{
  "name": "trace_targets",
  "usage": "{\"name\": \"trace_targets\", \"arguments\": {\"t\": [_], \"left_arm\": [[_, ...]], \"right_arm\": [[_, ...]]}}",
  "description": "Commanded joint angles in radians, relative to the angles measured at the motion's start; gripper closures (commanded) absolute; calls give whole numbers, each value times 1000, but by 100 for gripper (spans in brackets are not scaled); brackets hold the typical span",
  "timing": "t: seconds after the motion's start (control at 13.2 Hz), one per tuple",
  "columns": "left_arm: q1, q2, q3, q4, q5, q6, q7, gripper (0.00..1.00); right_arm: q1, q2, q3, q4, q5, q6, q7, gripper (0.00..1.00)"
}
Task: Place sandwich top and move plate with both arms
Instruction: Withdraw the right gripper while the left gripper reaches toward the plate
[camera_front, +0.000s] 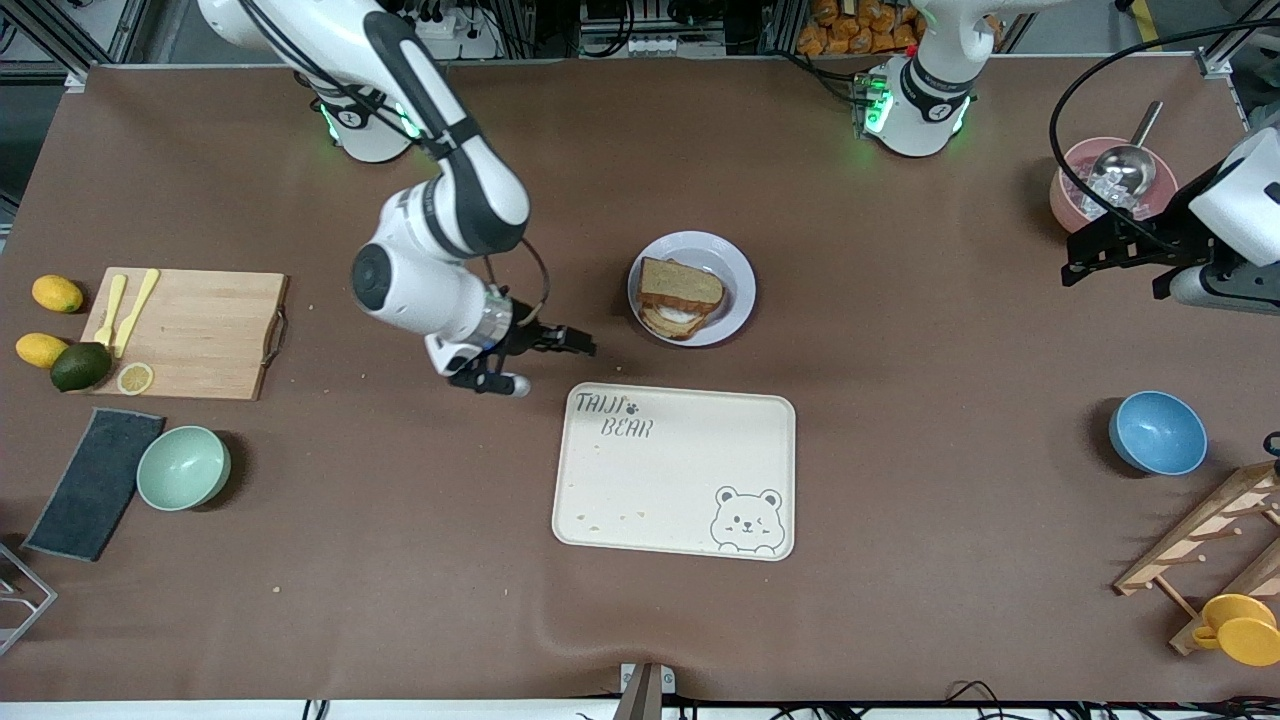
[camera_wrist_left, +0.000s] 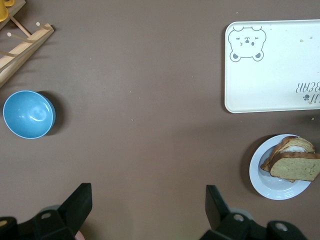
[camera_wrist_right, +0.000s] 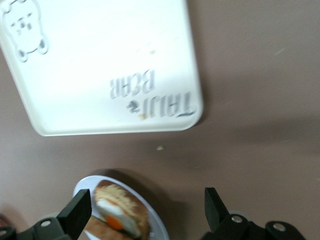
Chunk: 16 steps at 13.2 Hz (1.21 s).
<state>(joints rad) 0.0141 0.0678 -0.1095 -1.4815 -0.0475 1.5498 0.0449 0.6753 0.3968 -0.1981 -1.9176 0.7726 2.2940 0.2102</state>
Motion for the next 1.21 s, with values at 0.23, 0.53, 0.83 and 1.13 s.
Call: {"name": "trace_targets", "arguments": {"t": [0.23, 0.53, 0.83, 1.13], "left_arm": [[16, 0, -1, -43, -55, 7, -7, 0], [58, 17, -1, -78, -124, 7, 22, 0], [81, 50, -1, -121, -224, 12, 85, 0], [135, 67, -1, -241, -379, 27, 231, 0]], "right_arm": [[-122, -32, -202, 107, -257, -336, -255, 0], [-347, -38, -195, 161, -297, -418, -543, 0], [-561, -93, -42, 357, -536, -634, -554, 0], [-710, -228, 123, 459, -635, -841, -443, 0]]}}
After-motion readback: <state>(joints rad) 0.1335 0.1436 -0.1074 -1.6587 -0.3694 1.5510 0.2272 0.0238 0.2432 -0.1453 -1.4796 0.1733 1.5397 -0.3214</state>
